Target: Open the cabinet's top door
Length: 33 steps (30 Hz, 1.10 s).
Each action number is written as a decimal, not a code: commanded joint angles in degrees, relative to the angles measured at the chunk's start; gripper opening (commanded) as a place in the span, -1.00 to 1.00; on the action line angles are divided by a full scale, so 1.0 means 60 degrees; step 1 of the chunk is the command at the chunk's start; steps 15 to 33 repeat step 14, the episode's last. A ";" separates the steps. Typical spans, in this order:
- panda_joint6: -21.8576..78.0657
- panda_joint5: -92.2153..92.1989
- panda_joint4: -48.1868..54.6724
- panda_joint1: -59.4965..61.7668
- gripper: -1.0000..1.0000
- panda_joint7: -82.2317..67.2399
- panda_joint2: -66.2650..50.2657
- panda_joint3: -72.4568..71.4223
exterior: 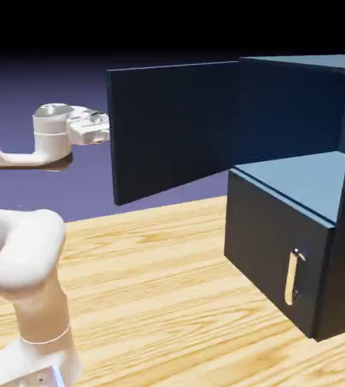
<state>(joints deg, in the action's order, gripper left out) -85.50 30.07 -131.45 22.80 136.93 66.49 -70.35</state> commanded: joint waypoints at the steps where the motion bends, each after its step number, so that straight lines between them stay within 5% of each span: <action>1: 0.0315 -0.0117 0.0345 0.0268 -1.00 -0.0044 -0.0005 -0.0197; 14: 0.3814 -0.1100 0.4843 0.3776 -1.00 -0.0834 0.0444 -0.1966; 33: 0.3814 -0.1100 0.4843 0.3776 -1.00 -0.0834 0.0444 -0.1966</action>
